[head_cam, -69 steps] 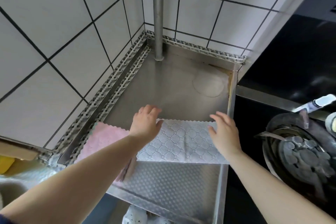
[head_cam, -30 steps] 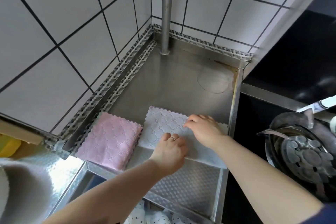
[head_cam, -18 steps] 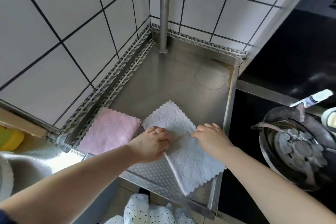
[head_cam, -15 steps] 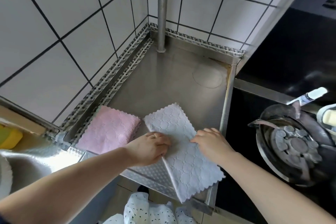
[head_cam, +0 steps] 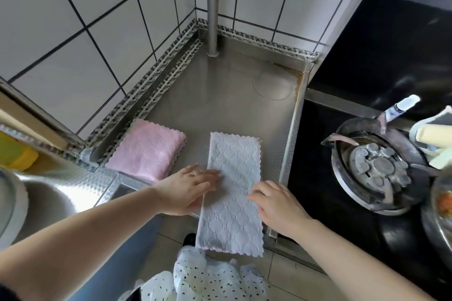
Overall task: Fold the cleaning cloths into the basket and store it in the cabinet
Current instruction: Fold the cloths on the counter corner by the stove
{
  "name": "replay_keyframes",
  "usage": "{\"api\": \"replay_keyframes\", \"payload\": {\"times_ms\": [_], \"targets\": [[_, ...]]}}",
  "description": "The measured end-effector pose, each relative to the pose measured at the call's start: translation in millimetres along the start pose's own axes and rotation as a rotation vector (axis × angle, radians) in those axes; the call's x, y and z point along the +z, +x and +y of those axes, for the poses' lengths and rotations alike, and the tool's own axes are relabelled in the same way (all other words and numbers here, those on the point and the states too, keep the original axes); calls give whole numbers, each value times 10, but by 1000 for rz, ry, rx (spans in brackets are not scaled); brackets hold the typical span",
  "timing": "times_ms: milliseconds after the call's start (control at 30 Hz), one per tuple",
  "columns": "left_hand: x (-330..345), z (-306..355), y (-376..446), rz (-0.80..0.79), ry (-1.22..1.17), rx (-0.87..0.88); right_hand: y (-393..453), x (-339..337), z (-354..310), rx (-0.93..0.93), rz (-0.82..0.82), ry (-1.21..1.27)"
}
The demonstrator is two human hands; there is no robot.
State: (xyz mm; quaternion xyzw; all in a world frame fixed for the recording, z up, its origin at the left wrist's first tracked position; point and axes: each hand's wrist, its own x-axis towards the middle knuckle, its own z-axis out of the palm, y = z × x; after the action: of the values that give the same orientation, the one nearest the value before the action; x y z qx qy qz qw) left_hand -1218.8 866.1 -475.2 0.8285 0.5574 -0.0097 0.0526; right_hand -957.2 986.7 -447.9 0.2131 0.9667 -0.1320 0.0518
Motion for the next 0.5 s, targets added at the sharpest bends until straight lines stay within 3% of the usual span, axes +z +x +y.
{"api": "replay_keyframes", "payload": {"times_ms": [200,367,500], "targets": [[80,376,-364,-118,64,87,-461,162,-42,-138,-308,7],[264,521,-416,30,55,6,-572,394,-136,-124,-255,-168],[174,517,-350,98,-92,-64,-593,469,-210,-105,-126,-103]]}}
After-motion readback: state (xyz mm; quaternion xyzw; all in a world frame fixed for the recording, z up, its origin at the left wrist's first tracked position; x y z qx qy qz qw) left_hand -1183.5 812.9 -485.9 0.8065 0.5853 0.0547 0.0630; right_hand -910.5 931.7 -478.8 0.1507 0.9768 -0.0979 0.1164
